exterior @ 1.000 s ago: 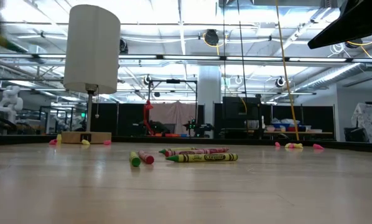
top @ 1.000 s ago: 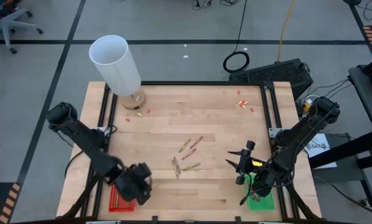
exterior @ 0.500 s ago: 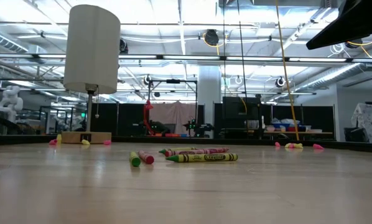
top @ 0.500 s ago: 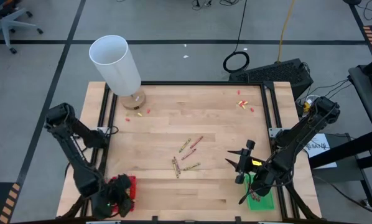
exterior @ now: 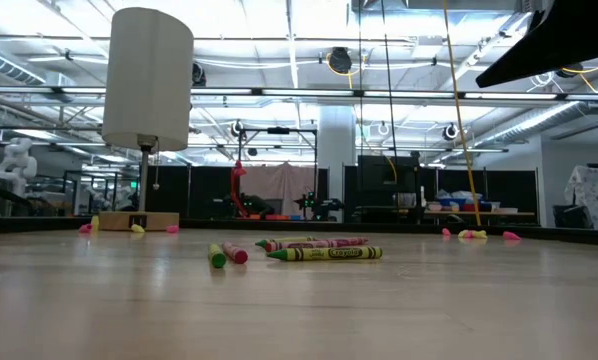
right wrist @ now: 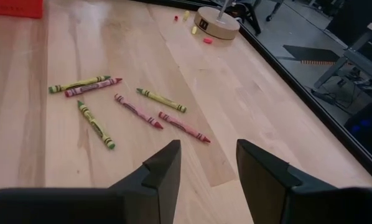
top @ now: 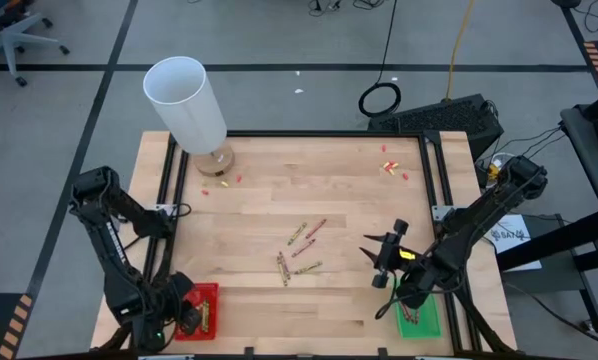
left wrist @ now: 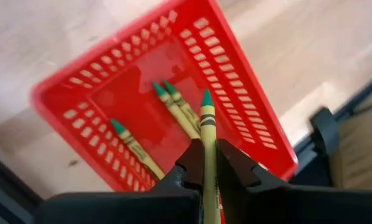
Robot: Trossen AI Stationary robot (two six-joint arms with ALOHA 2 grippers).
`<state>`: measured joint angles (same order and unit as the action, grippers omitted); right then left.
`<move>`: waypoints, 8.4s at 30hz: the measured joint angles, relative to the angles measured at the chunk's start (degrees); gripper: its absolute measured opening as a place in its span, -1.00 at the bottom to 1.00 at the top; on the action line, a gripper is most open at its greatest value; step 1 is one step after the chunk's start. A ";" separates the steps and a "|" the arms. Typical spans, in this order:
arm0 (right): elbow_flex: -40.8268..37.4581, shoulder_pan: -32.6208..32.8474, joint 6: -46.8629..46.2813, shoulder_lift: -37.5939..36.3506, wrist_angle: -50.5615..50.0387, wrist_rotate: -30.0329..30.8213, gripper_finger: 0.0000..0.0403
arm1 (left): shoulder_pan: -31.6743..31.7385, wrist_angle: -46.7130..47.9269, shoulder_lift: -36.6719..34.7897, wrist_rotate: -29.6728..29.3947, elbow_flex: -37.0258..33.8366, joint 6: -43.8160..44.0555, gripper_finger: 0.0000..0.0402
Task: Sort crayons
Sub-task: Put the green crayon into the red bin, then put the red crayon into the green bin
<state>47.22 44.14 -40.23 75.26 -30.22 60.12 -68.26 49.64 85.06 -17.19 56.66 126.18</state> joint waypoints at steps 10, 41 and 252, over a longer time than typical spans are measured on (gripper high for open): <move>0.00 -0.31 0.44 0.00 0.00 -0.09 -0.31 | 0.84 3.92 1.12 0.35 0.00 2.11 -0.88; -0.02 -15.15 21.60 0.00 7.80 -22.15 -0.31 | 9.69 11.33 -0.57 -22.26 0.00 -23.41 -0.24; 4.98 10.95 4.43 -14.67 -14.19 -46.31 -0.98 | 36.27 -49.21 6.45 -30.34 -5.33 -89.05 -0.24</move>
<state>52.21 55.09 -35.80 60.60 -44.40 13.80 -31.99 0.43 91.50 -47.53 51.33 37.12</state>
